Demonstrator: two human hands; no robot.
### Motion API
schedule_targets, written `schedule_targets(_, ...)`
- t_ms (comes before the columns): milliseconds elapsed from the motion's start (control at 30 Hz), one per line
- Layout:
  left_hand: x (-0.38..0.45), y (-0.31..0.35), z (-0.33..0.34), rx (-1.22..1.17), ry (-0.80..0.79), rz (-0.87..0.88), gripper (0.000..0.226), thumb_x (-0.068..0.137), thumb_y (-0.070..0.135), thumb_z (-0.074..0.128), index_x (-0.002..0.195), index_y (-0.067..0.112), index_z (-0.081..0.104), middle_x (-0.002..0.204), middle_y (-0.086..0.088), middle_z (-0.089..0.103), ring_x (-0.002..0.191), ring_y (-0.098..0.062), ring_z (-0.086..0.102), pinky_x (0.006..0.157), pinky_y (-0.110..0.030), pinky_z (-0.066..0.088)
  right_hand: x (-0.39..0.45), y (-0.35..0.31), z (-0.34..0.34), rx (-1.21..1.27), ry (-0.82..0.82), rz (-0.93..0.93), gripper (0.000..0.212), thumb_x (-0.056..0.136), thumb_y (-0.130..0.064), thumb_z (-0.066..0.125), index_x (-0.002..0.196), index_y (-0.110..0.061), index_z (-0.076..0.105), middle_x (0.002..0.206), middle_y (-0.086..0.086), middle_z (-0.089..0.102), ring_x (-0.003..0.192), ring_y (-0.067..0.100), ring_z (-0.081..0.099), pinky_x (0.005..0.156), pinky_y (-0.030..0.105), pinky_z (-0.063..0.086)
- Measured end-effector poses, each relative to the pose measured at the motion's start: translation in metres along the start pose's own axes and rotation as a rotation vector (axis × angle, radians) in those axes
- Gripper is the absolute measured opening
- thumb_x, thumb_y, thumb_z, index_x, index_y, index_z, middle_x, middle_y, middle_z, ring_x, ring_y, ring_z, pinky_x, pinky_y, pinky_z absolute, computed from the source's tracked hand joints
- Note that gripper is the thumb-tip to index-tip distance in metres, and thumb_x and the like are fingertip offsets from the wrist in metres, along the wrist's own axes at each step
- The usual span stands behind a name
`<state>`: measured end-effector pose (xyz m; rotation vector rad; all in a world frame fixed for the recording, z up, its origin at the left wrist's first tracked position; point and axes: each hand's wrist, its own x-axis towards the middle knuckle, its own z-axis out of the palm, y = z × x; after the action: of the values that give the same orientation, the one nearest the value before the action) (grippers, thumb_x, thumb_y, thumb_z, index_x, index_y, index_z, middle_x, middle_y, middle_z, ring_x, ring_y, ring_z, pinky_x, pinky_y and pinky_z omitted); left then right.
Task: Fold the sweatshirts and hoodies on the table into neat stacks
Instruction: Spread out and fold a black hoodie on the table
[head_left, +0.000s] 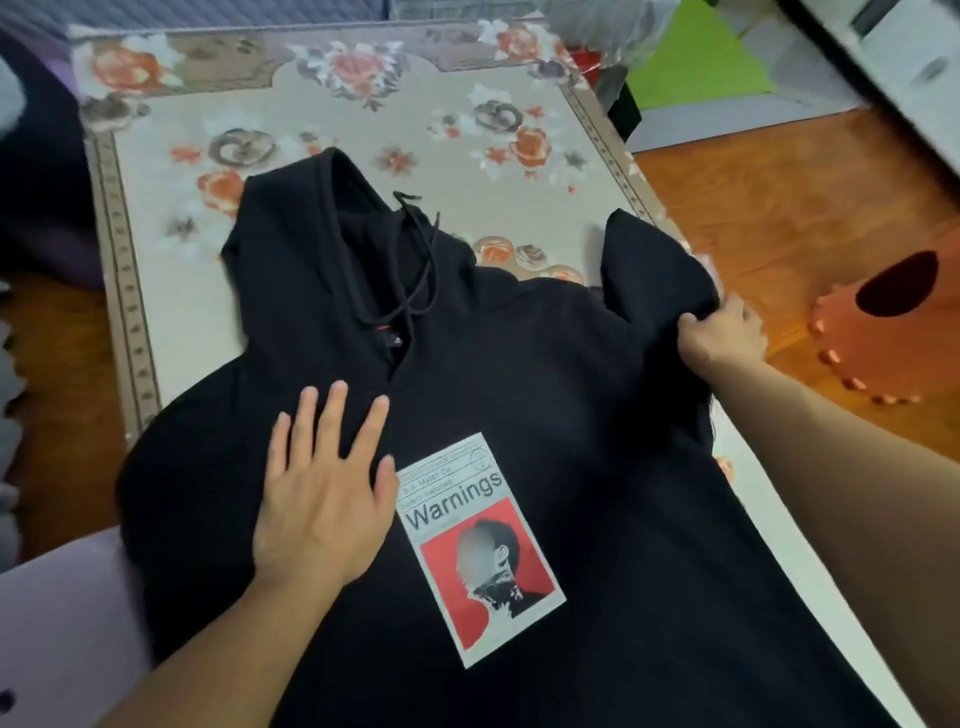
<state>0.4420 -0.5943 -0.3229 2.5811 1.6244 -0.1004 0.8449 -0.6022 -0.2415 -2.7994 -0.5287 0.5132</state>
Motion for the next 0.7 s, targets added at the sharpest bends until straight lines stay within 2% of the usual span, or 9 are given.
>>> schedule_targets(100, -0.001, 0.001, -0.001, 0.005, -0.007, -0.004, 0.065, 0.099, 0.05, 0.022, 0.161, 0.028, 0.022, 0.167, -0.014, 0.021, 0.156, -0.034, 0.014, 0.125, -0.054, 0.017, 0.021, 0.005, 0.002, 0.063, -0.018, 0.219, 0.083, 0.084, -0.053, 0.06, 0.15, -0.01, 0.033, 0.146, 0.018, 0.046, 0.135, 0.042, 0.043, 0.113, 0.055, 0.035)
schedule_targets(200, 0.001, 0.002, -0.003, 0.007, -0.01, -0.003, 0.066, 0.099, 0.05, 0.023, 0.16, 0.028, 0.024, 0.167, -0.014, 0.022, 0.156, -0.034, 0.015, 0.125, -0.054, 0.018, 0.027, -0.004, 0.002, 0.373, -0.114, 0.164, 0.062, 0.081, -0.043, 0.078, 0.128, -0.007, 0.059, 0.118, 0.013, 0.067, 0.107, 0.035, 0.065, 0.098, 0.048, 0.053)
schedule_targets(333, 0.001, 0.001, -0.003, 0.017, -0.007, -0.006, 0.065, 0.099, 0.05, 0.024, 0.16, 0.029, 0.025, 0.168, -0.013, 0.022, 0.157, -0.032, 0.014, 0.126, -0.053, 0.017, 0.024, -0.023, -0.005, 0.692, -0.351, 0.076, 0.039, 0.083, -0.032, 0.081, 0.115, -0.017, 0.067, 0.107, 0.01, 0.074, 0.093, 0.03, 0.073, 0.088, 0.047, 0.059)
schedule_targets(400, 0.0, 0.001, -0.005, 0.018, -0.01, -0.009, 0.065, 0.099, 0.05, 0.025, 0.16, 0.029, 0.026, 0.167, -0.012, 0.023, 0.157, -0.032, 0.014, 0.126, -0.052, 0.018, 0.017, -0.029, -0.018, 0.76, -0.221, -0.053, 0.023, 0.085, -0.029, 0.077, 0.104, -0.022, 0.067, 0.101, 0.003, 0.075, 0.089, 0.022, 0.073, 0.083, 0.039, 0.059)
schedule_targets(467, 0.0, 0.002, -0.006, 0.019, -0.009, -0.011, 0.065, 0.098, 0.05, 0.024, 0.16, 0.028, 0.028, 0.167, -0.013, 0.024, 0.156, -0.032, 0.016, 0.125, -0.053, 0.019, 0.016, -0.028, -0.044, 0.822, 0.04, -0.164, 0.017, 0.086, -0.025, 0.071, 0.101, -0.024, 0.066, 0.097, -0.004, 0.072, 0.084, 0.012, 0.068, 0.081, 0.028, 0.057)
schedule_targets(567, 0.0, 0.003, -0.008, 0.021, -0.002, -0.014, 0.066, 0.097, 0.05, 0.023, 0.159, 0.027, 0.031, 0.166, -0.014, 0.027, 0.155, -0.033, 0.019, 0.125, -0.053, 0.02, 0.044, 0.007, -0.09, 0.86, 0.444, -0.076, 0.013, 0.077, -0.031, 0.06, 0.088, -0.037, 0.063, 0.108, -0.007, 0.068, 0.095, 0.011, 0.066, 0.09, 0.027, 0.055)
schedule_targets(600, 0.0, 0.003, -0.008, 0.021, -0.001, -0.016, 0.067, 0.097, 0.05, 0.023, 0.159, 0.027, 0.031, 0.165, -0.014, 0.028, 0.155, -0.033, 0.019, 0.125, -0.053, 0.02, 0.049, 0.02, -0.104, 0.851, 0.515, -0.025, 0.009, 0.074, -0.033, 0.058, 0.08, -0.039, 0.062, 0.112, -0.006, 0.066, 0.1, 0.013, 0.064, 0.094, 0.027, 0.054)
schedule_targets(667, 0.0, 0.005, -0.009, 0.013, 0.008, -0.018, 0.067, 0.097, 0.05, 0.024, 0.159, 0.026, 0.031, 0.165, -0.014, 0.028, 0.155, -0.033, 0.02, 0.125, -0.053, 0.019, 0.052, 0.04, -0.113, 0.885, 0.477, 0.017, 0.016, 0.078, -0.024, 0.055, 0.08, -0.037, 0.063, 0.108, -0.008, 0.065, 0.099, 0.012, 0.061, 0.094, 0.02, 0.049)
schedule_targets(700, 0.0, 0.006, -0.01, 0.007, 0.011, -0.019, 0.067, 0.097, 0.05, 0.024, 0.159, 0.026, 0.031, 0.165, -0.015, 0.029, 0.155, -0.033, 0.02, 0.125, -0.053, 0.02, 0.052, 0.052, -0.11, 0.918, 0.416, 0.051, 0.024, 0.085, -0.016, 0.053, 0.09, -0.035, 0.066, 0.107, -0.009, 0.064, 0.097, 0.01, 0.058, 0.091, 0.018, 0.046)
